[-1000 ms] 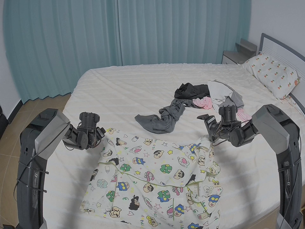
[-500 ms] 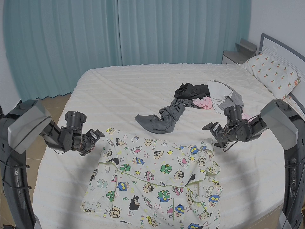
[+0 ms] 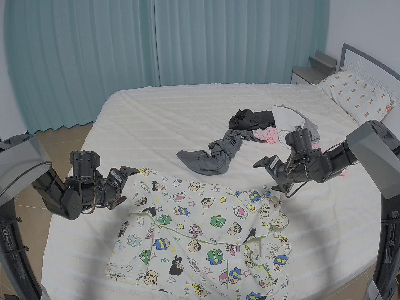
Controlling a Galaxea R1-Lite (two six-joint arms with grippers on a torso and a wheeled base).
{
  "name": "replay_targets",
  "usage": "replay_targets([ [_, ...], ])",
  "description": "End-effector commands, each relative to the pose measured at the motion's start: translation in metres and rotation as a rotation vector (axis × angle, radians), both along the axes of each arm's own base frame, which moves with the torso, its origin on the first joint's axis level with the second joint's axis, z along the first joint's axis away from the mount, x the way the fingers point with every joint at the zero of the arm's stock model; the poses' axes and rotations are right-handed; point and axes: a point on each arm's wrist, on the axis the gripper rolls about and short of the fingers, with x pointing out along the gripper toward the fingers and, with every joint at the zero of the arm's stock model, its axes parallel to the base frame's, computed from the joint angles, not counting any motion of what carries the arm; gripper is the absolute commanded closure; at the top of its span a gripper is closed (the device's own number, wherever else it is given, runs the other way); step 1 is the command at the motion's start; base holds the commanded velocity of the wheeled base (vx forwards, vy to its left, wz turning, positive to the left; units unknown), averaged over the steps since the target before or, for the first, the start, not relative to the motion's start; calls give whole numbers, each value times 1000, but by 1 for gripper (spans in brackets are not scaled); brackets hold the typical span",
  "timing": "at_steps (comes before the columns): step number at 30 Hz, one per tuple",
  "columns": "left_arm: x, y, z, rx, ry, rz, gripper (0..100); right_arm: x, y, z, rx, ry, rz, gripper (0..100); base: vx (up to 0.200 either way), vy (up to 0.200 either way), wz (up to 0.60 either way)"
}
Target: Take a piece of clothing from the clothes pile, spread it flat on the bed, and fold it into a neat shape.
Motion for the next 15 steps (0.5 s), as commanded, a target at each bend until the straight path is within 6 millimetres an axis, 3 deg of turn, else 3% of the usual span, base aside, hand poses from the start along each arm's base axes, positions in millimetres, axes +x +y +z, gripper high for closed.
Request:
replay_targets([
  [1, -8, 0, -4, -13, 21, -1, 0, -4, 19, -26, -23, 58, 17, 0, 0, 0, 0],
  [6, -7, 1, -4, -14, 23, 5, 0, 1, 19, -44, -60, 70, -15, 0, 0, 0, 0],
  [15, -7, 1, -9, -13, 33, 5, 0, 6, 15, -43, -68, 54, -42, 0, 0, 0, 0],
])
